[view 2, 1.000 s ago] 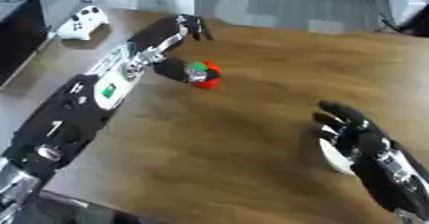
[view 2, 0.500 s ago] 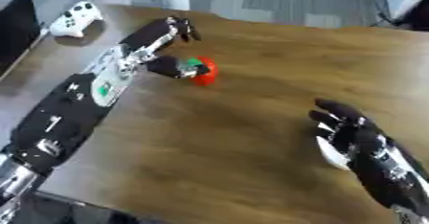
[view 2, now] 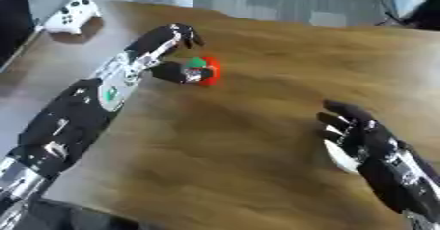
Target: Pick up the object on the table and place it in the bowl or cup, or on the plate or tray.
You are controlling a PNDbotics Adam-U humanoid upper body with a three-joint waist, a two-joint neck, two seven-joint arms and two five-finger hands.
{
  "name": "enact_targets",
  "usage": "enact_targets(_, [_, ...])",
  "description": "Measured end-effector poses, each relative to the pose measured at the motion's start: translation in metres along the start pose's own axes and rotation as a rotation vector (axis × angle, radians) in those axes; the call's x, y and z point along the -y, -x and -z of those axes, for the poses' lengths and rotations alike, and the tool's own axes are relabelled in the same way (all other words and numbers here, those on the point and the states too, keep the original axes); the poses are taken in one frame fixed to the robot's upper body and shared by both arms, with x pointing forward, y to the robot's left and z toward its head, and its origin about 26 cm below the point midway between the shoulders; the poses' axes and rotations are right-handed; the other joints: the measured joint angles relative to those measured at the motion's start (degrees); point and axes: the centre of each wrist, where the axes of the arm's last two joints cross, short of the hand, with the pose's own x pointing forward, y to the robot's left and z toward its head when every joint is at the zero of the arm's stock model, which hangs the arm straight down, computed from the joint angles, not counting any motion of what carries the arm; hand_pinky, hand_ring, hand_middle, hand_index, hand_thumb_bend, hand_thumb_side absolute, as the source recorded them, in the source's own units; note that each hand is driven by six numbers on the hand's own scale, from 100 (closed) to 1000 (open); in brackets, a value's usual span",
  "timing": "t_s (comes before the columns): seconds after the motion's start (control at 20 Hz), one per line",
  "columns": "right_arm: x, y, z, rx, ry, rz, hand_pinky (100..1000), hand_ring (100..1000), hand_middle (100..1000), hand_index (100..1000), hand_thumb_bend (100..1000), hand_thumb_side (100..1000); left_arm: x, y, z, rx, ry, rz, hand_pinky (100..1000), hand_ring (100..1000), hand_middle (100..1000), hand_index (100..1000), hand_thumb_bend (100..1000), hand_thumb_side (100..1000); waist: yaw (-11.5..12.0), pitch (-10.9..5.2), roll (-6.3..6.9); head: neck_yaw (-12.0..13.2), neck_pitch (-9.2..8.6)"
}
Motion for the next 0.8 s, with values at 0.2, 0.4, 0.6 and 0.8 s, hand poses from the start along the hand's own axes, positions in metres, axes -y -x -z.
enact_targets(0.2, [-0.002,0.001,0.002,0.006,-0.002,0.005,942,990,1000,1000,100,804,0.007,-0.002,0.001,0.004,0.006,-0.01,745,621,637,722,564,736,-0.2,0.25,-0.26,0.8,-0.87])
enact_targets(0.4, [-0.002,0.001,0.002,0.008,-0.004,0.004,943,991,1000,1000,100,804,0.015,-0.007,0.003,0.014,0.01,-0.028,748,619,628,720,565,736,-0.4,0.47,-0.47,1.3,-1.43])
enact_targets(0.6, [-0.002,0.001,0.002,0.01,-0.007,0.002,943,991,1000,1000,100,804,0.023,-0.012,0.005,0.026,0.015,-0.037,745,614,621,719,573,731,-0.5,0.57,-0.51,1.8,-1.95])
enact_targets(0.8, [-0.002,0.001,0.002,0.01,-0.008,0.002,943,991,1000,1000,100,804,0.028,-0.013,0.005,0.033,0.023,-0.03,730,588,603,720,589,714,-0.7,0.66,-0.57,2.5,-2.85])
